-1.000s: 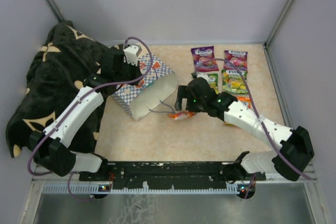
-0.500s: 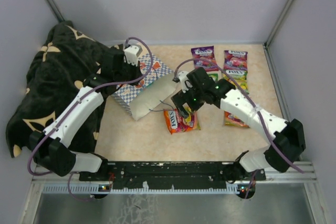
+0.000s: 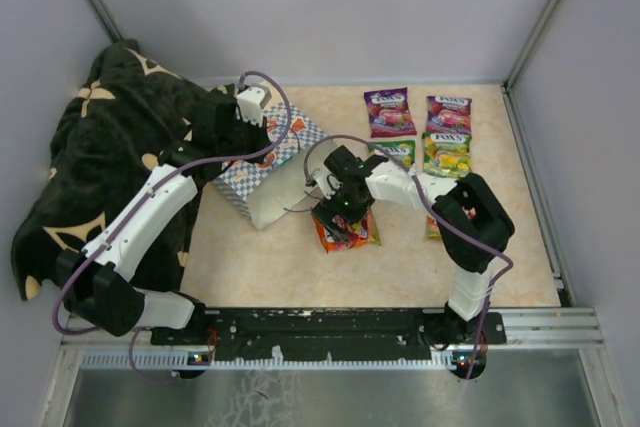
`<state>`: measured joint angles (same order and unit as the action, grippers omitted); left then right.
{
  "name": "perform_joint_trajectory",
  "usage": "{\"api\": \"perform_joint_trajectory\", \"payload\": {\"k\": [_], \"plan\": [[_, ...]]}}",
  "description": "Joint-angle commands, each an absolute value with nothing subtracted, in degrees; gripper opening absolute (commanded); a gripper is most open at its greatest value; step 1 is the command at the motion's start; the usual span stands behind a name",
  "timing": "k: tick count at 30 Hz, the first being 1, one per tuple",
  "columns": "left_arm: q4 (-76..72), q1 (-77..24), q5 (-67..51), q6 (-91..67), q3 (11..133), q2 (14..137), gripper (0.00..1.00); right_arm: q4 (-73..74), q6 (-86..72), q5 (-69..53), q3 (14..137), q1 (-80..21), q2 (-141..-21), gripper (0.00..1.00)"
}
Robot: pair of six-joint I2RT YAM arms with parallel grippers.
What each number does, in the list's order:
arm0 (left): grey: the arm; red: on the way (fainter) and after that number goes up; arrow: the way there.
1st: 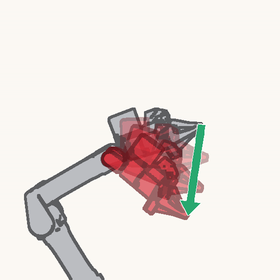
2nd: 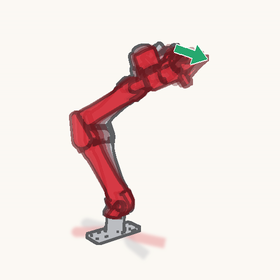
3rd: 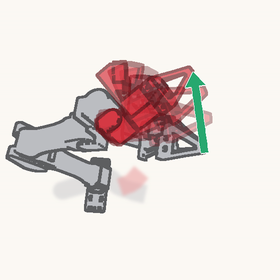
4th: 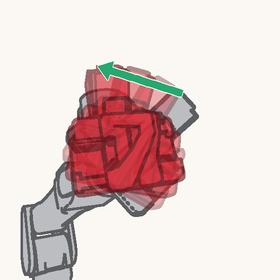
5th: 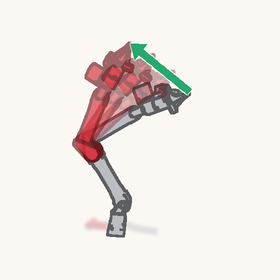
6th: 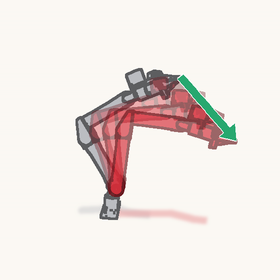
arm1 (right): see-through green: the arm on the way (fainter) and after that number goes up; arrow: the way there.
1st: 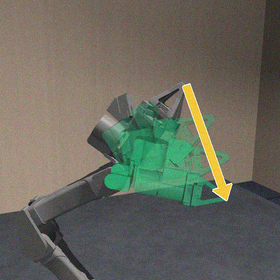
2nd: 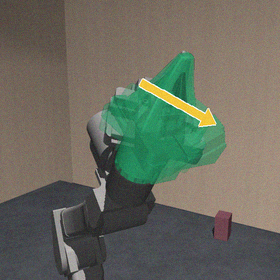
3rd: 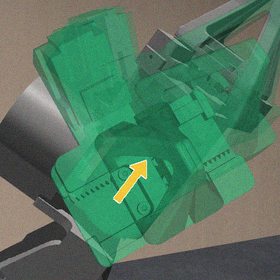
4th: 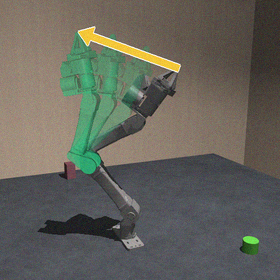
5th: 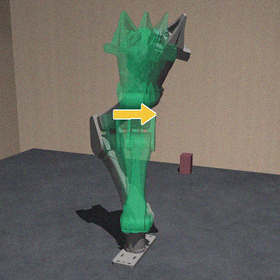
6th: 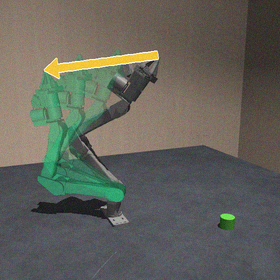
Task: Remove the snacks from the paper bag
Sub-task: Place the snack at the center of the board.
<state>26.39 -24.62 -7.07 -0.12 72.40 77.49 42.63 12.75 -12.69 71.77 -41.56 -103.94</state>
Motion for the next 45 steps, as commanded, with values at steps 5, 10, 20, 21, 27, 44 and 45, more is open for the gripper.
{"api": "perform_joint_trajectory", "payload": {"k": [5,10,20,21,27,44,45], "plan": [[27.02,-24.22,-6.54,1.1,74.39,77.34,0.12,30.9,-9.99,8.0,55.44,-41.99,-95.48,0.99],[27.14,-24.23,-6.83,1.03,74.6,77.3,0.12,37.29,-31.13,11.1,48.99,-40.6,-90.84,0.99],[27.5,-24.28,-6.98,1.12,74.6,76.91,0.12,35.72,-53.55,19.27,49.22,-40.43,-77.19,0.99],[27.51,-24.32,-6.95,1.14,74.58,76.83,0.12,34.34,-47.95,18.8,50.33,-40.41,-76.16,0.99],[27.51,-24.22,-7.07,1.33,74.6,76.29,0.12,34.56,-16.59,13.84,55.73,-40.31,-71.79,0.99],[27.68,-24.33,-6.44,1.23,74.71,76.21,0.12,37.06,-10.26,9.76,55.55,-38.65,-89.47,0.77],[27.69,-24.3,-6.35,1.23,74.76,76.14,0.12,36.89,-11.58,11.06,55.22,-37.9,-89.92,0.76]]}}
